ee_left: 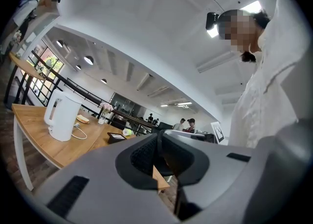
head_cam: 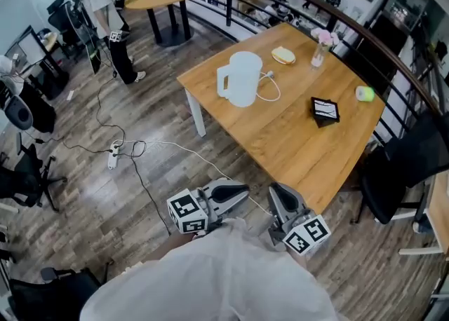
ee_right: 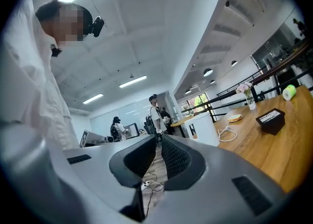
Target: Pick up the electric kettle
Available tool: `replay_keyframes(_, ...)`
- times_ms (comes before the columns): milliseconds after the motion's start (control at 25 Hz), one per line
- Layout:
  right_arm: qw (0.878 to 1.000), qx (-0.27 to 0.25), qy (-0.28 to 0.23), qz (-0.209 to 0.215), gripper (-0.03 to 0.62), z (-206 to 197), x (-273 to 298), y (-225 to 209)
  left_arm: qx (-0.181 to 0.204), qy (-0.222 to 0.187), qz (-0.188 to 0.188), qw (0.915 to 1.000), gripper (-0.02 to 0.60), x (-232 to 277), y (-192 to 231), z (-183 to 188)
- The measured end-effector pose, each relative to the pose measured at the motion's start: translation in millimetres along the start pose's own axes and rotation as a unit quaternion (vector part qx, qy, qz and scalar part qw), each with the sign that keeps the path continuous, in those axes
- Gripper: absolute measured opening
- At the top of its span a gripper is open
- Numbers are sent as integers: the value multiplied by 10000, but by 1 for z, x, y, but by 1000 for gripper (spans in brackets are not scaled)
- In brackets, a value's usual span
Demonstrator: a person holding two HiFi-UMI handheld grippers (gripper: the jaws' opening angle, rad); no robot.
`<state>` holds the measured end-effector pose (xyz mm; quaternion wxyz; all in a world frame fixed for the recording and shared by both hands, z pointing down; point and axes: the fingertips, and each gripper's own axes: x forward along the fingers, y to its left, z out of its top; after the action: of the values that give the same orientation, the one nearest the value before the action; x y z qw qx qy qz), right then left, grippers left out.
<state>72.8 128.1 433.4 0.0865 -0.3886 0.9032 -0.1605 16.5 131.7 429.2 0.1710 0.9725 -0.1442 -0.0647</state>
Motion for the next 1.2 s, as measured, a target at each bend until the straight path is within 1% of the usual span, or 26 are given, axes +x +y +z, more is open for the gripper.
replay_keyframes(160,9998,180,-45,40,20,-3,24,-20,-17,42,59,10000,26,1,31,-1)
replay_keyframes(360,9995,277,-29,118,20,-10,54,-39,-81,35,131,9999,26,5,70,0)
replay_keyframes(520,9995,308,-1,83,20,-16,77,-59,-59,53,96,9999,26,12,100,-2)
replay_keyframes(600,9994,340,-4,48,20,-18,89,-70,-45,51,136,9999,26,14,119,-1)
replay_keyframes(680,9992,404,-31,15,20,-18,101,-83,-9,21,284,9996,26,15,142,4)
replay_keyframes(760,9989,473,-68,-26,20,-18,112,-97,152,-24,539,9984,26,14,169,10)
replay_keyframes(880,9986,509,-99,-76,20,-19,132,-118,481,-103,1031,9935,26,11,215,20)
replay_keyframes(960,9985,524,-119,-93,20,-23,144,-129,551,-234,1290,9898,26,7,244,27)
replay_keyframes(1040,9983,550,-133,-138,20,-27,156,-141,645,-329,1410,9874,26,6,266,33)
replay_keyframes(1200,9979,564,-158,-268,20,-27,176,-165,993,-264,1593,9819,26,10,302,38)
